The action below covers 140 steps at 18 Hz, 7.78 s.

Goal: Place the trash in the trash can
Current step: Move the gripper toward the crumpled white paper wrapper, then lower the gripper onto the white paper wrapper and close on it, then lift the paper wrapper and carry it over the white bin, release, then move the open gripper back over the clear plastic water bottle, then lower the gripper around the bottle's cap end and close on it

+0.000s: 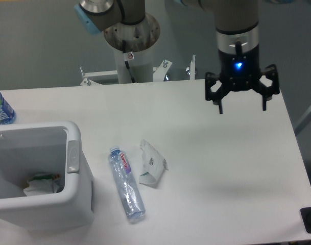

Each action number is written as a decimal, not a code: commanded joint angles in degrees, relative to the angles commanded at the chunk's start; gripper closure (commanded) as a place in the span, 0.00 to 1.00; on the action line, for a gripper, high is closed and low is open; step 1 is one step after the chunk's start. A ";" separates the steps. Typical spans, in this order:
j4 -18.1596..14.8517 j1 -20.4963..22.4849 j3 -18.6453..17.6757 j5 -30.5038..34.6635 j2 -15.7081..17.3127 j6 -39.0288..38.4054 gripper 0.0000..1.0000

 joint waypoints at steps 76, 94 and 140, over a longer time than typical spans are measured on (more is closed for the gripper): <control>13.10 -17.64 2.47 -20.22 2.37 -50.70 1.00; 14.59 -32.96 0.79 -20.30 2.55 -50.62 0.00; 19.78 -23.99 -1.67 -8.96 -29.53 -40.78 0.00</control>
